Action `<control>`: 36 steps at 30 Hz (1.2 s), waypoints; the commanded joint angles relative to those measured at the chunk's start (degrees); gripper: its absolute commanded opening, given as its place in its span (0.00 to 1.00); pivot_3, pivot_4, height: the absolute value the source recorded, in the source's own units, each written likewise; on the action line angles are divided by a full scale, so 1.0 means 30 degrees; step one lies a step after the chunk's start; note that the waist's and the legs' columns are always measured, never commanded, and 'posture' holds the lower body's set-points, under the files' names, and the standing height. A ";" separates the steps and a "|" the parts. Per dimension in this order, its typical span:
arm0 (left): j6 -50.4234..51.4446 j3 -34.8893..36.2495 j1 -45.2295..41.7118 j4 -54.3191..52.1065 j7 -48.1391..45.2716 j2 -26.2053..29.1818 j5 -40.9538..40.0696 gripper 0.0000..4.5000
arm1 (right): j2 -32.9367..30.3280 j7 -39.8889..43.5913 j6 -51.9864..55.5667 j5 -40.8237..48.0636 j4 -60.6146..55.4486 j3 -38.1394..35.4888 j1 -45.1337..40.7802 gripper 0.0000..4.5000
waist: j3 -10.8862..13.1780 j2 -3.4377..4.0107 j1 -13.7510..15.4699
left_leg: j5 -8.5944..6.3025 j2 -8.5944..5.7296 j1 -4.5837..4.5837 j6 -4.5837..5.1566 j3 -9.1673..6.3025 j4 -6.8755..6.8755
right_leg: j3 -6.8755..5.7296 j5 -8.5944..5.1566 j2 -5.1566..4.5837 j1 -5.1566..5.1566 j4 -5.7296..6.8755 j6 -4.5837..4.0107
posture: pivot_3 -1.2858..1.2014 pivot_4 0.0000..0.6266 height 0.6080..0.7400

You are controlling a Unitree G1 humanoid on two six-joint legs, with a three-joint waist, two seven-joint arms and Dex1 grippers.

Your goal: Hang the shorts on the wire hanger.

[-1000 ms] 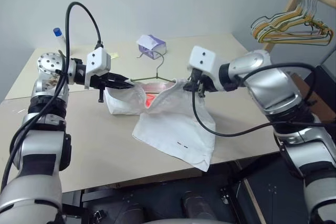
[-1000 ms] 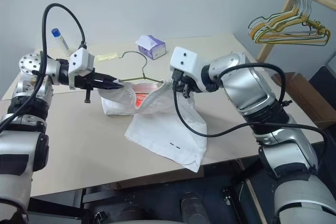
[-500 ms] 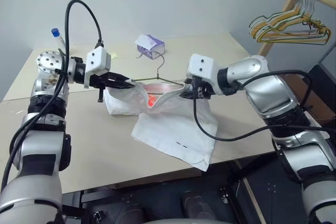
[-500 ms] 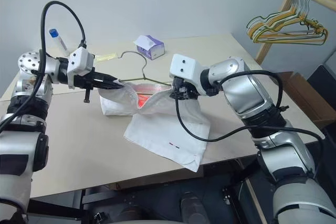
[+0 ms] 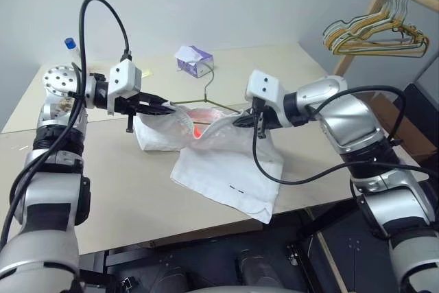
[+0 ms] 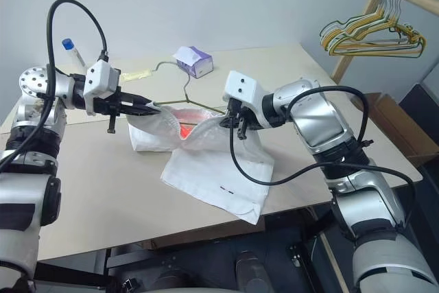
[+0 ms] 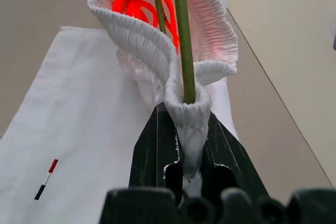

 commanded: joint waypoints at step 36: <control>0.8138 0.4594 0.6243 -1.5661 0.6582 -0.3246 -0.7813 1.00 | 0.6120 -2.0313 1.7542 -0.5033 -0.9194 -1.6940 0.4388 0.02 | -0.0103 0.0153 -0.1115 | 0.0002 -0.0166 0.0086 -0.0004 -0.0151 -0.0017 | 0.0072 -0.0019 -0.0169 0.0037 0.0111 0.0072 | 0.42 0.00 1.00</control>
